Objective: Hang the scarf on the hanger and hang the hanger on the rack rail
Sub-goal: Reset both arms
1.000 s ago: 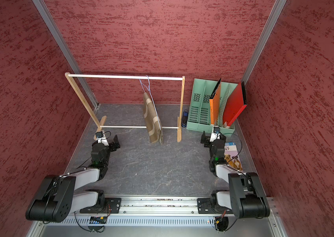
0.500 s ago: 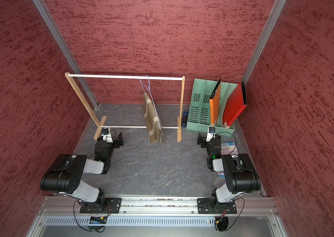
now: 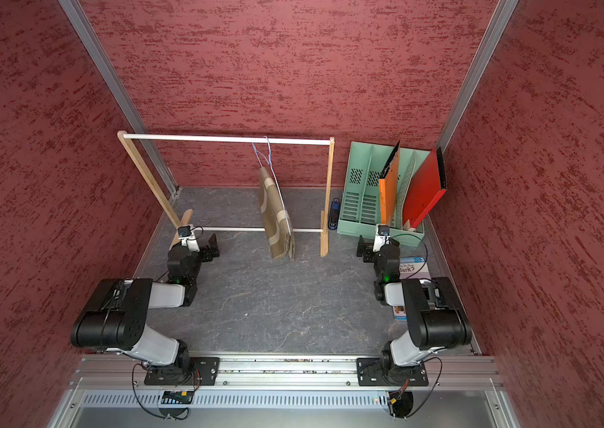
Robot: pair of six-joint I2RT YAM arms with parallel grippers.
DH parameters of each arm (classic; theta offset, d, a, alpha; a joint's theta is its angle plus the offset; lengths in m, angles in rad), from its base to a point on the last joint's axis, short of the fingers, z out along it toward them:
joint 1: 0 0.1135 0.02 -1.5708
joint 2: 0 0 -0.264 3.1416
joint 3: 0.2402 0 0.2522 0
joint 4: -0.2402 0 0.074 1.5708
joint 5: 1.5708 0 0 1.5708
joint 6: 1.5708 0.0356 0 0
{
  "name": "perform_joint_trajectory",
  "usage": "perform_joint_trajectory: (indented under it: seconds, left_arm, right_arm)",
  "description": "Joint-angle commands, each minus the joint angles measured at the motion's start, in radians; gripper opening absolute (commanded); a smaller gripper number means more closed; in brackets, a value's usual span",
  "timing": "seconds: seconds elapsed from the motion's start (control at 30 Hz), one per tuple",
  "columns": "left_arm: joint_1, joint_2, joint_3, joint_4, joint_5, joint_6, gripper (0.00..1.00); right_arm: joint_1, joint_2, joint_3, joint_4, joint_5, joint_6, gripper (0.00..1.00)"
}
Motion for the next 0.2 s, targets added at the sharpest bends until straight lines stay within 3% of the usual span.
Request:
perform_joint_trajectory:
  seconds: [0.0, 0.17]
  left_arm:
    - [0.005, -0.008, 0.002, -0.005, 0.016, -0.008, 1.0]
    - [0.004, -0.008, 0.001, -0.004, 0.015, -0.007, 1.0]
  right_arm:
    - [-0.007, -0.008, 0.006, -0.014, -0.011, 0.0, 0.98]
    - [-0.007, -0.009, 0.002, -0.009, -0.01, 0.0, 0.99]
